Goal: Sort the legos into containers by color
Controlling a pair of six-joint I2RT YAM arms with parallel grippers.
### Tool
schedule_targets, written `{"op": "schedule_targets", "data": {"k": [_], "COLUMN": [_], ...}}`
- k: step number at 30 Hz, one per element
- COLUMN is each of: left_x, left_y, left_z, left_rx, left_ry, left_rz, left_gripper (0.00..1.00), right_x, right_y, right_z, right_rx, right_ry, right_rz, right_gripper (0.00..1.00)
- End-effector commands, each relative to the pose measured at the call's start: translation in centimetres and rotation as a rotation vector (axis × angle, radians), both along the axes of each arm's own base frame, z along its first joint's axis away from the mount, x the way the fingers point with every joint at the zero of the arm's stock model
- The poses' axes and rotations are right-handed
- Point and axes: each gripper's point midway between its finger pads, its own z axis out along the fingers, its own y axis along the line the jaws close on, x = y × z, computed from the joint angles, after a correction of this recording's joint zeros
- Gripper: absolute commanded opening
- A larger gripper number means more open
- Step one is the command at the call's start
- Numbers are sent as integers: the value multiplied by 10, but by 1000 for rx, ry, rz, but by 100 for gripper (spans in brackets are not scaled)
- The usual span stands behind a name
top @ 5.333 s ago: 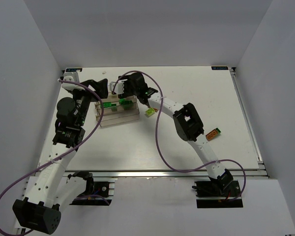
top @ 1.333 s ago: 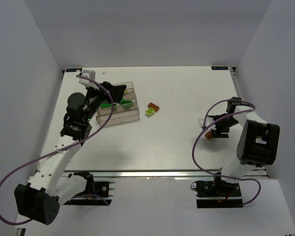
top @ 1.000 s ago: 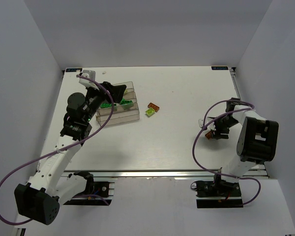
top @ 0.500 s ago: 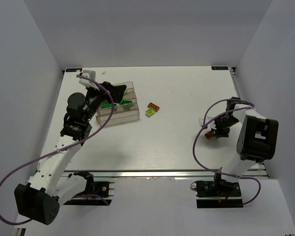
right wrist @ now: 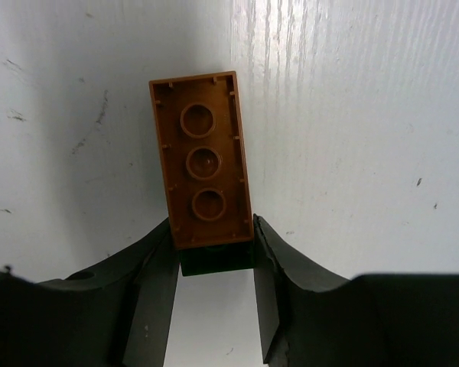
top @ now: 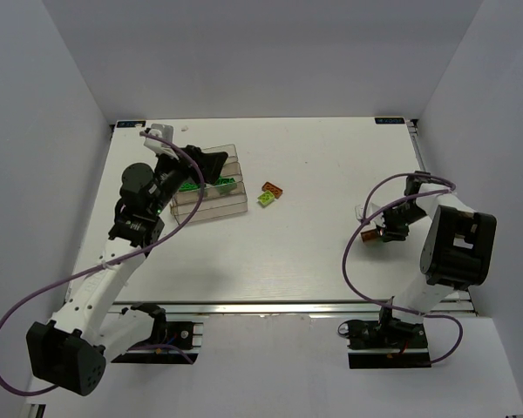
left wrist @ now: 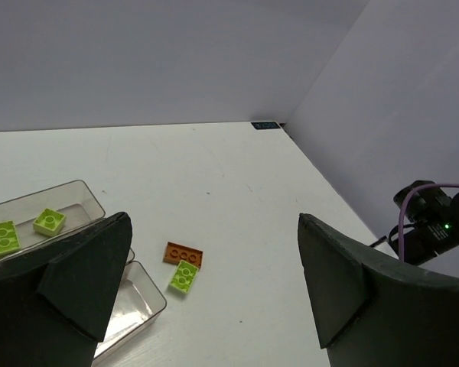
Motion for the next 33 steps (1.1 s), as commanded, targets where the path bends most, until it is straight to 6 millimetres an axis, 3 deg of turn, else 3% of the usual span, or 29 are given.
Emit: {"op": "schedule_targets", "data": {"k": [1, 3, 9, 11, 17, 19, 20, 27, 33], "left_x": [-8, -11, -29, -35, -49, -51, -51, -57, -57], "left_y": [-16, -22, -48, -57, -85, -96, -99, -118, -129], "left_z": [8, 9, 11, 10, 0, -6, -9, -19, -33], "left_rx": [7, 6, 17, 34, 30, 17, 7, -99, -152], "left_ry": [-34, -43, -79, -82, -34, 2, 21, 113, 205], "left_rz": [-91, -125, -273, -311, -423, -472, -488, -599, -665], "left_gripper": [98, 98, 98, 98, 98, 98, 98, 98, 98], "right_x": [-1, -4, -19, -32, -39, -45, -39, -47, -30], "right_y": [20, 32, 94, 117, 159, 167, 177, 215, 242], "right_z": [31, 50, 129, 154, 202, 198, 214, 237, 223], "right_rx": [118, 181, 519, 631, 807, 823, 840, 928, 866], "right_ry": [-35, -52, -40, -30, -100, -64, -171, -220, -285], "right_rz": [-16, -31, -103, -99, -108, -168, -112, -111, -149], "right_gripper": [25, 21, 17, 15, 6, 5, 4, 0, 0]}}
